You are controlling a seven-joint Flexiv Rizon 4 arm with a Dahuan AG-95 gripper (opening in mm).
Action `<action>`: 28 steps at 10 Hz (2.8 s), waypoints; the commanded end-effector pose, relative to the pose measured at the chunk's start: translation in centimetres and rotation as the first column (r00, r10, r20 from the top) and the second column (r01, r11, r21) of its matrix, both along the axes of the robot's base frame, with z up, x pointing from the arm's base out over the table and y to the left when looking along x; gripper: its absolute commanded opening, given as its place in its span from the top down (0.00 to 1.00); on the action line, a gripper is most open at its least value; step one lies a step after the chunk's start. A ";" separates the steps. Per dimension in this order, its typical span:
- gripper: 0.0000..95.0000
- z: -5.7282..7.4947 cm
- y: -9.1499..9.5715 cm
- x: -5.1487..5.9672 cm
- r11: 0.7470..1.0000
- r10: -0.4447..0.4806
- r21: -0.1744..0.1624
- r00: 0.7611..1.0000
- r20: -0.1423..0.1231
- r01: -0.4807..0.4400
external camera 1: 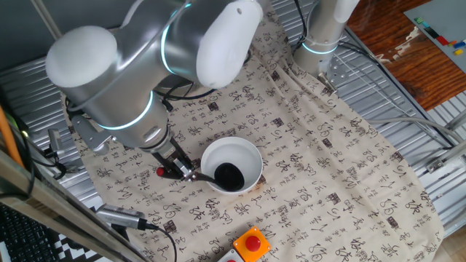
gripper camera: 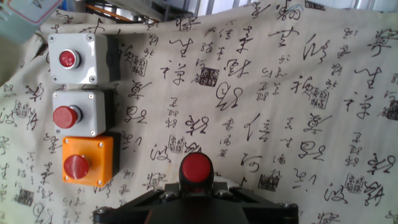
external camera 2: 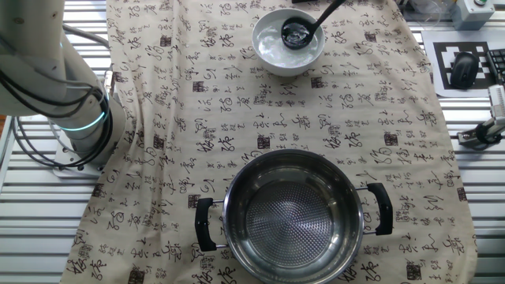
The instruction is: Scoop water with a large spoon from one bowl to another
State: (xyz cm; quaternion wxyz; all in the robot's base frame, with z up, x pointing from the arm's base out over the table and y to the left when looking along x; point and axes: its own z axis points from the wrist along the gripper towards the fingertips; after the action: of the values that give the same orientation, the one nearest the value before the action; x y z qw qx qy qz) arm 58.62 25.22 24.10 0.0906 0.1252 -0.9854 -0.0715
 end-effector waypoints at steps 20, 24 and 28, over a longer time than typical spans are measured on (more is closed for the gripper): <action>1.00 2.6 -1.1 -1.1 0.999 0.030 -0.011 0.985 -0.172 -0.032; 1.00 2.5 -1.2 -1.0 0.999 0.034 -0.011 0.985 -0.170 -0.037; 1.00 2.5 -1.2 -1.0 0.999 0.048 -0.004 0.986 -0.163 -0.049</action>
State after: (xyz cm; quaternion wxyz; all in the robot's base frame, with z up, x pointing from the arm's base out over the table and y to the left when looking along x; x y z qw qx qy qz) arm 57.55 23.99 26.57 0.1717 0.1429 -0.9718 -0.0752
